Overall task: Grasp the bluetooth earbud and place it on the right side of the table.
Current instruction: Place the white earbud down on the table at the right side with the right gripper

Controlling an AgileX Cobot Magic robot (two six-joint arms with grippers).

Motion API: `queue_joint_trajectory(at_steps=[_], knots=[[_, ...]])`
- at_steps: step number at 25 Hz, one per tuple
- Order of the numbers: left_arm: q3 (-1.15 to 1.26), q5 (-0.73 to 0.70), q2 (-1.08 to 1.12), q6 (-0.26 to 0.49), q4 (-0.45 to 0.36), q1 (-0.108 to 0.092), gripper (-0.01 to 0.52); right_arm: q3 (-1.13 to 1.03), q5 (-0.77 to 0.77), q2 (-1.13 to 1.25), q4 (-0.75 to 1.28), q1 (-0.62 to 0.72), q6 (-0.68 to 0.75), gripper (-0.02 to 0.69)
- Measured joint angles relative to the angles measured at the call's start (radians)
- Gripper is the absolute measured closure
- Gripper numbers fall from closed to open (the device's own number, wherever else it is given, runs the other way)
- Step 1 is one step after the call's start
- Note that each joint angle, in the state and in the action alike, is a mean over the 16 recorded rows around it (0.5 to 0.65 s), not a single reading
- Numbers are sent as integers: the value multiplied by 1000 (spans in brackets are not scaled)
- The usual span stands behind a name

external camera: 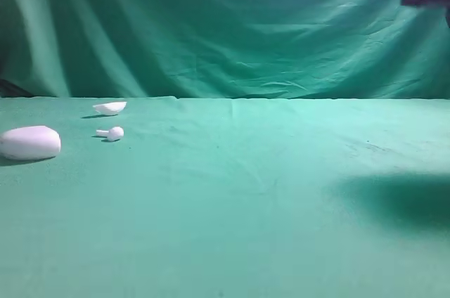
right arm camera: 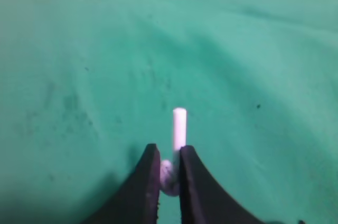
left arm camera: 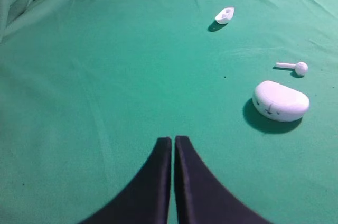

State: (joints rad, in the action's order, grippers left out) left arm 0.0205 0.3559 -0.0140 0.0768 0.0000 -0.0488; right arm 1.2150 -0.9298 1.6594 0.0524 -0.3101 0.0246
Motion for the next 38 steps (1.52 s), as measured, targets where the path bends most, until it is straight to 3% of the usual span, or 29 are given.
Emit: queue_joint_trajectory(at_steps=[7, 15, 19, 32, 35, 38], knots=[[0, 0, 0, 0, 0, 0, 514, -254, 225, -18, 0, 78, 14, 571], [0, 0, 0, 0, 0, 0, 514, -299, 346, 45, 0, 88, 5, 571], [0, 0, 0, 0, 0, 0, 514, -298, 369, 68, -1, 88, -2, 533], [0, 0, 0, 0, 0, 0, 514, -192, 214, 80, -9, 90, -19, 267], [0, 0, 0, 0, 0, 0, 514, -156, 144, 39, -22, 91, -20, 276], [0, 0, 0, 0, 0, 0, 514, -126, 74, -29, -37, 91, -23, 342]])
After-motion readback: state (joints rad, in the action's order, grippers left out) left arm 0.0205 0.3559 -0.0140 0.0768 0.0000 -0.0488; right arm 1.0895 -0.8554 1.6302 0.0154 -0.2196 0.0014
